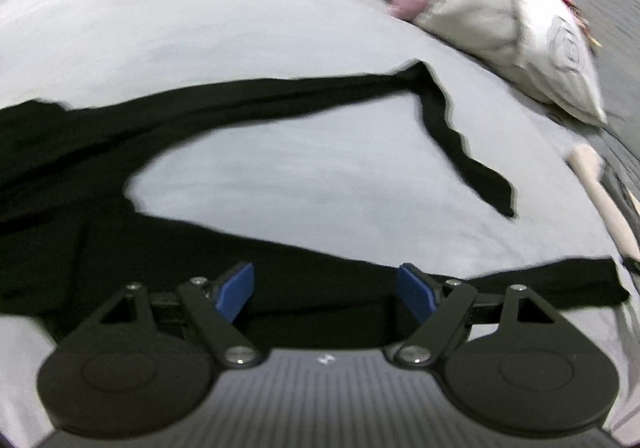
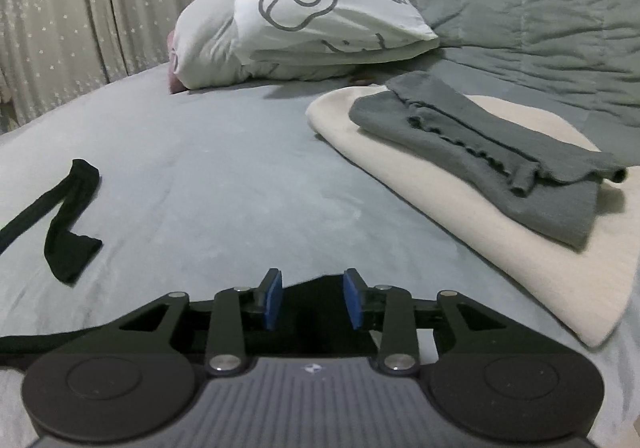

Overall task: Fold clothes
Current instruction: 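Grasp the black garment leg with the left tool and pull it along the bed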

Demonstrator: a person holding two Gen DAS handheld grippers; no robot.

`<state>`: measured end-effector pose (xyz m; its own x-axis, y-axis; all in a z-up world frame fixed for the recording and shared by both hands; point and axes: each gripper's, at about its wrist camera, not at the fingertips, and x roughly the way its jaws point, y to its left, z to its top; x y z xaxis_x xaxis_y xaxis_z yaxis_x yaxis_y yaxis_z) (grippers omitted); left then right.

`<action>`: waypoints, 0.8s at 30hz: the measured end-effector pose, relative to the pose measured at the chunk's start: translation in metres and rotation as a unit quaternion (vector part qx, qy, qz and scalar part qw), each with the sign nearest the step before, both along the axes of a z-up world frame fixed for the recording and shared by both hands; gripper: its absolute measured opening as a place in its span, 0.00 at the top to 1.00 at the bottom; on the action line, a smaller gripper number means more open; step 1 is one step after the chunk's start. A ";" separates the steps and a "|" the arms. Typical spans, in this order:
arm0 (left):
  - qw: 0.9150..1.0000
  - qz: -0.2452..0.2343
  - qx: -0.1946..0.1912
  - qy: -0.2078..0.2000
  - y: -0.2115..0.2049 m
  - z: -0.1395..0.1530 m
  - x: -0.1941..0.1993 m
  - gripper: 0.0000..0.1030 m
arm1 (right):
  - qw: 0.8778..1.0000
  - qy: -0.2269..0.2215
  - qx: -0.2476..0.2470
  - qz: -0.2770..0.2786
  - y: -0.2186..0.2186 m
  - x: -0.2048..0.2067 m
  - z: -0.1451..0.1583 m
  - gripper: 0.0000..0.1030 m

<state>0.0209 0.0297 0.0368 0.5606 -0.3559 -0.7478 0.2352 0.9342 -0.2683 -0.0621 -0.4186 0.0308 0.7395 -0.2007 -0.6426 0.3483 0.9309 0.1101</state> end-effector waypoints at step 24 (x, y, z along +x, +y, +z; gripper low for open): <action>0.991 -0.117 -0.047 -0.037 -0.067 -0.024 0.006 0.99 | 0.987 -0.134 0.087 -0.004 -0.043 0.006 0.012 1.00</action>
<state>0.0265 -0.0371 0.0130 0.5069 -0.5482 -0.6652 0.4647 0.8238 -0.3247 -0.0558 -0.4619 0.0432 0.8861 -0.1120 -0.4497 0.2931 0.8870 0.3567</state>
